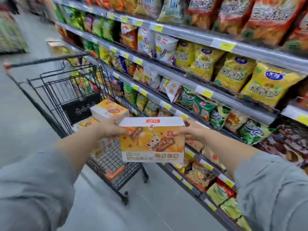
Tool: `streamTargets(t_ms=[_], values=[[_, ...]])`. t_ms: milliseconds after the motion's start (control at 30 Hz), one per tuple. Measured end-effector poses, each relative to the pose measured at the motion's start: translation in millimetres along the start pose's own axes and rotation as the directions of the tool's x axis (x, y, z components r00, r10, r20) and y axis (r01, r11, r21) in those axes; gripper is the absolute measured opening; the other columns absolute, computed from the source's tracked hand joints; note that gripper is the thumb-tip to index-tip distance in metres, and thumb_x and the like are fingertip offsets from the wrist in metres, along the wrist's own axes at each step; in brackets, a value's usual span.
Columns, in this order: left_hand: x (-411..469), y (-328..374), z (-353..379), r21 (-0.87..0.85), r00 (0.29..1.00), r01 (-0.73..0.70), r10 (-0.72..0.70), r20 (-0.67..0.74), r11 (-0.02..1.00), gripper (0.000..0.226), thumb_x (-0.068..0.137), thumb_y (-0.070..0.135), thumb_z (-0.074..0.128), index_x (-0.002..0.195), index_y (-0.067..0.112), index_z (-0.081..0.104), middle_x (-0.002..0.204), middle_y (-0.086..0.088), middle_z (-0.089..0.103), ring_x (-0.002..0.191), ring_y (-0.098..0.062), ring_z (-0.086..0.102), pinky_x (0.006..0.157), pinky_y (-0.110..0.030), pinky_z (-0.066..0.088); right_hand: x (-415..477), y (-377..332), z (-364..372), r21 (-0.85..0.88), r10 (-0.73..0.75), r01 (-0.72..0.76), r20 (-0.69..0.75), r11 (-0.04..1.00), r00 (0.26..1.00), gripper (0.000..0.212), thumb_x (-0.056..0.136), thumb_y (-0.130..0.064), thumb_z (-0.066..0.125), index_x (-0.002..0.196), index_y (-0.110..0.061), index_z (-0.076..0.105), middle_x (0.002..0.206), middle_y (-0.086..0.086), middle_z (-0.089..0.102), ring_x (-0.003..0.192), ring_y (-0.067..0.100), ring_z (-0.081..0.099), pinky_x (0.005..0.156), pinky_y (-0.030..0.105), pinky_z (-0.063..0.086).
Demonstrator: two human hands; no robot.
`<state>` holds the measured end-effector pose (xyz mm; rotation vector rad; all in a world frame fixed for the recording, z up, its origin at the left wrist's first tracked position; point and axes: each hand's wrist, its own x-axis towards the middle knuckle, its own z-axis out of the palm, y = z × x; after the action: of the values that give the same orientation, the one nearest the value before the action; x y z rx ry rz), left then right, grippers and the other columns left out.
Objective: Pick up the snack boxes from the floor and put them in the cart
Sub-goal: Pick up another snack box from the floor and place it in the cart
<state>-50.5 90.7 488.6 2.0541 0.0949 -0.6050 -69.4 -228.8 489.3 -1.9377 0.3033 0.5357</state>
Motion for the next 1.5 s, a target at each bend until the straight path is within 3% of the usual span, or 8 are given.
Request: streamTargets(t_ms=[267, 400, 600, 800, 1000, 1100, 1300, 1500], values=[[66, -45, -73, -0.380, 0.945, 0.014, -0.137, -0.298, 0.925, 0.060, 0.065, 0.032, 0.088, 0.111, 0.019, 0.051, 0.115, -0.011, 0.060, 0.100, -0.029, 0.064, 0.091, -0.050, 0.054, 89, -54, 63, 0.020, 0.011, -0.012, 0.047, 1.000, 0.999, 0.090, 0.069, -0.056, 0.075, 0.138, -0.021, 0.029, 0.118, 0.010, 0.057, 0.110, 0.029, 0.059, 0.103, 0.049, 0.045], [110, -72, -121, -0.364, 0.934, 0.021, -0.148, -0.326, 0.931, 0.042, 0.069, 0.029, 0.085, 0.091, 0.021, 0.051, 0.110, -0.012, 0.065, 0.095, -0.030, 0.067, 0.087, -0.052, 0.056, 139, -74, 110, 0.116, 0.049, -0.052, 0.034, 0.992, 0.998, 0.081, 0.073, -0.047, 0.076, 0.133, -0.015, 0.034, 0.116, 0.010, 0.058, 0.096, 0.025, 0.064, 0.078, 0.045, 0.056], [168, -102, -192, -0.229, 0.959, 0.065, -0.124, -0.256, 0.971, 0.046, 0.073, 0.036, 0.081, 0.106, 0.013, 0.058, 0.098, -0.005, 0.064, 0.066, -0.011, 0.067, 0.052, -0.026, 0.052, 200, -89, 188, 0.140, 0.214, -0.220, 0.058, 0.965, 0.975, 0.071, 0.077, -0.055, 0.069, 0.126, -0.013, 0.041, 0.120, 0.008, 0.062, 0.102, 0.023, 0.061, 0.095, 0.049, 0.050], [221, -145, -257, -0.212, 0.969, 0.223, -0.241, -0.062, 0.952, 0.077, 0.063, 0.054, 0.082, 0.127, 0.025, 0.051, 0.121, -0.004, 0.062, 0.102, -0.028, 0.066, 0.088, -0.047, 0.057, 245, -99, 258, 0.240, 0.319, -0.329, 0.078, 0.913, 0.944, 0.062, 0.077, -0.052, 0.071, 0.116, -0.013, 0.043, 0.102, 0.002, 0.063, 0.087, 0.013, 0.063, 0.068, 0.030, 0.054], [268, -175, -277, -0.174, 0.974, 0.227, -0.223, 0.042, 0.958, 0.060, 0.076, 0.040, 0.078, 0.128, 0.033, 0.049, 0.124, 0.002, 0.061, 0.116, -0.025, 0.059, 0.102, -0.045, 0.046, 291, -94, 305, 0.299, 0.387, -0.409, 0.131, 0.862, 0.913, 0.074, 0.059, -0.067, 0.075, 0.116, -0.022, 0.062, 0.111, -0.002, 0.069, 0.106, 0.013, 0.063, 0.091, 0.036, 0.056], [292, -185, -278, -0.198, 0.975, 0.224, -0.220, 0.046, 0.954, 0.020, 0.086, 0.019, 0.070, 0.087, 0.032, 0.056, 0.089, 0.005, 0.069, 0.105, -0.023, 0.060, 0.096, -0.038, 0.047, 317, -87, 321, 0.338, 0.444, -0.485, 0.196, 0.806, 0.874, 0.092, 0.050, -0.069, 0.081, 0.127, -0.025, 0.056, 0.123, 0.000, 0.066, 0.109, 0.017, 0.065, 0.078, 0.030, 0.060], [328, -195, -281, -0.168, 0.972, 0.236, -0.236, 0.015, 0.957, 0.024, 0.088, 0.013, 0.068, 0.091, 0.032, 0.055, 0.083, 0.015, 0.065, 0.102, -0.019, 0.055, 0.090, -0.031, 0.043, 355, -64, 338, 0.395, 0.486, -0.550, 0.258, 0.735, 0.835, 0.113, 0.043, -0.075, 0.080, 0.139, -0.026, 0.046, 0.148, 0.007, 0.045, 0.096, 0.023, 0.072, 0.089, 0.037, 0.057], [357, -192, -279, -0.113, 0.959, 0.283, -0.284, 0.014, 0.952, 0.029, 0.070, 0.025, 0.081, 0.089, 0.030, 0.060, 0.089, 0.006, 0.062, 0.092, -0.020, 0.062, 0.087, -0.036, 0.050, 369, -67, 337, 0.465, 0.496, -0.582, 0.306, 0.667, 0.813, 0.080, 0.068, -0.060, 0.074, 0.135, -0.021, 0.051, 0.142, 0.009, 0.049, 0.111, 0.031, 0.064, 0.096, 0.037, 0.053]])
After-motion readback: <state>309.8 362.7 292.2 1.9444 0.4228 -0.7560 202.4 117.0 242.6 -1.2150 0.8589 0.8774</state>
